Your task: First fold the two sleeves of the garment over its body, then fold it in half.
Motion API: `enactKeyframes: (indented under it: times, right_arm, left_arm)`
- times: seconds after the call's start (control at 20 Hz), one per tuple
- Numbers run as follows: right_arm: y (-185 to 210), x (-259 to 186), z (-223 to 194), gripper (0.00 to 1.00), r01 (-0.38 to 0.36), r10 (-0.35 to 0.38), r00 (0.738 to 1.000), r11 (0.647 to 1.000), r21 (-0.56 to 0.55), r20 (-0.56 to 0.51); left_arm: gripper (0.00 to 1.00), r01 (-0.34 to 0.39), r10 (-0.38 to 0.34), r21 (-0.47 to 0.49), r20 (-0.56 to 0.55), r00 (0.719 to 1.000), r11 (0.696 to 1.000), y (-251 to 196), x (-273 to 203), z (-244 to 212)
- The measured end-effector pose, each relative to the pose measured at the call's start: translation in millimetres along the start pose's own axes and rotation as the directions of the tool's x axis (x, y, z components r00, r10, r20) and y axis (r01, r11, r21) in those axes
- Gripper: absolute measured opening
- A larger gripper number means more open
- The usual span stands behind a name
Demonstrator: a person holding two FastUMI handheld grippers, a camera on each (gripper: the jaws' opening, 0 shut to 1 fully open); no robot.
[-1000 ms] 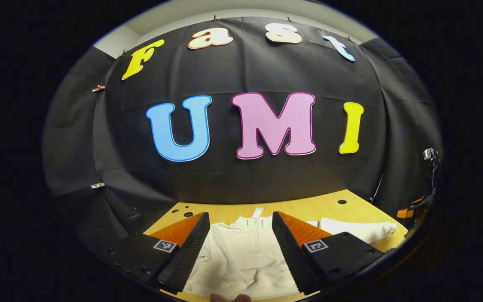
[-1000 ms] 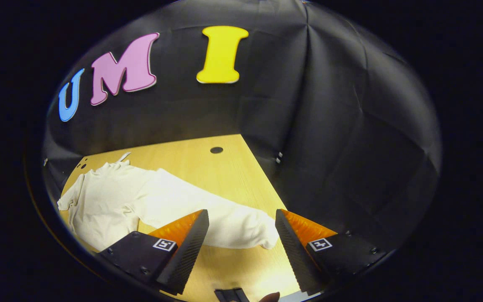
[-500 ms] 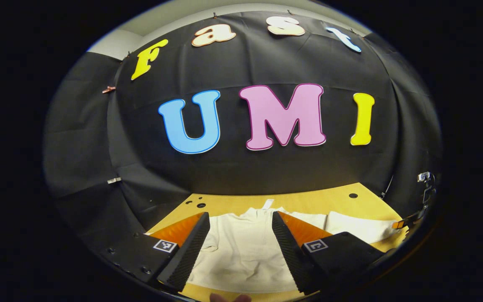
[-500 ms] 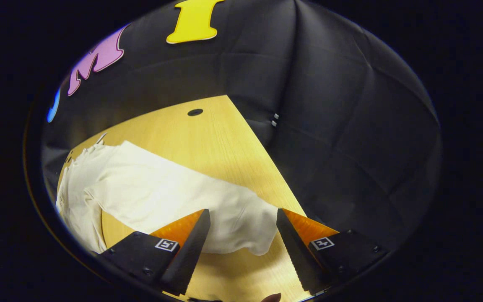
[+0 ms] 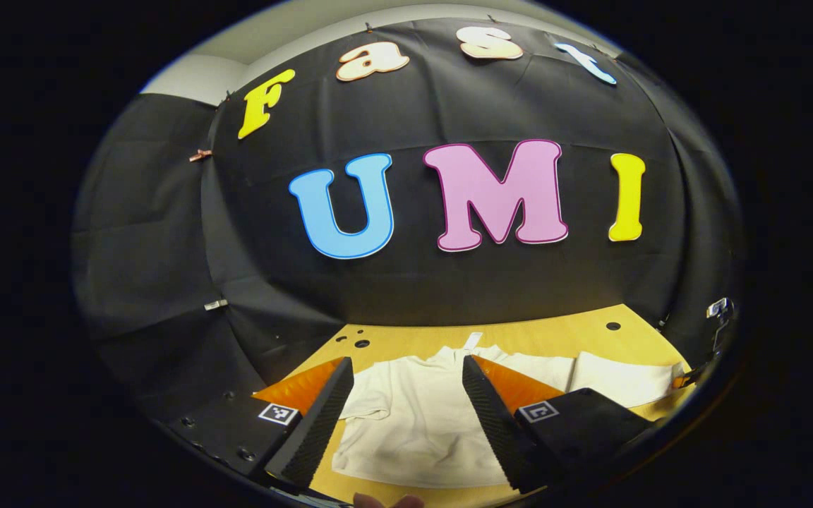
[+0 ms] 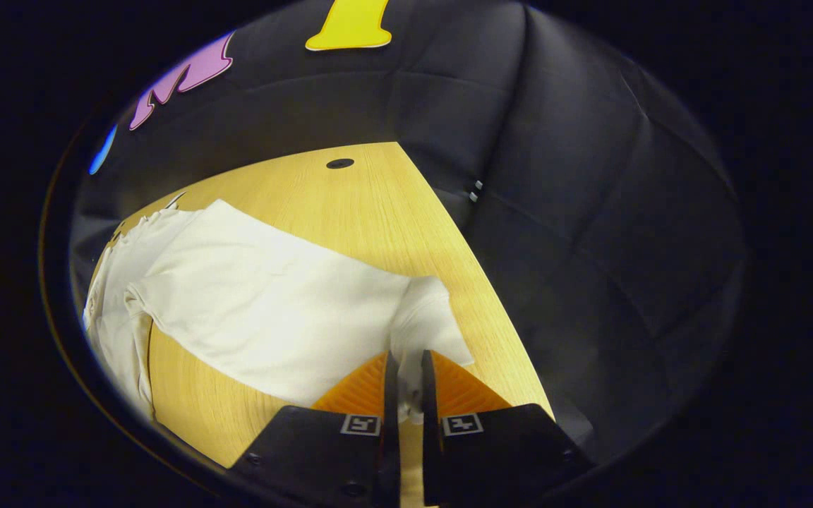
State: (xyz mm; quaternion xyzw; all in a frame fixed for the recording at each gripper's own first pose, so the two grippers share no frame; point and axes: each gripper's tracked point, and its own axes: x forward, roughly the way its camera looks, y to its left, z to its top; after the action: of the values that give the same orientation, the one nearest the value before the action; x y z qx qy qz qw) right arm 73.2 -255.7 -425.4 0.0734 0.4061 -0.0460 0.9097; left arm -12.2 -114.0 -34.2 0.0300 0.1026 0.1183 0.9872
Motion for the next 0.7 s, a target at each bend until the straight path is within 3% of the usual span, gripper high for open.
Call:
enactKeyframes:
  times: [0.1, 0.45, 0.7]
  right_arm:
    - [-2, -13, 10, 0.1, 0.01, -0.01, 0.999, 1.0, 0.009, 0.046]
    - [2, -80, 29, 0.1, 0.101, -0.108, 0.981, 0.994, 0.052, 0.161]
    - [43, -148, 58, 0.1, 0.147, -0.162, 0.948, 0.986, 0.076, 0.273]
  left_arm:
    - [0.97, 0.001, -0.001, -0.012, -0.004, 1.0, 1.0, 9, 2, -3]
    - [0.97, 0.105, -0.105, 0.001, 0.032, 0.994, 0.994, 40, 26, -3]
    - [0.97, 0.187, -0.185, -0.031, 0.049, 0.981, 0.982, 70, 46, -5]
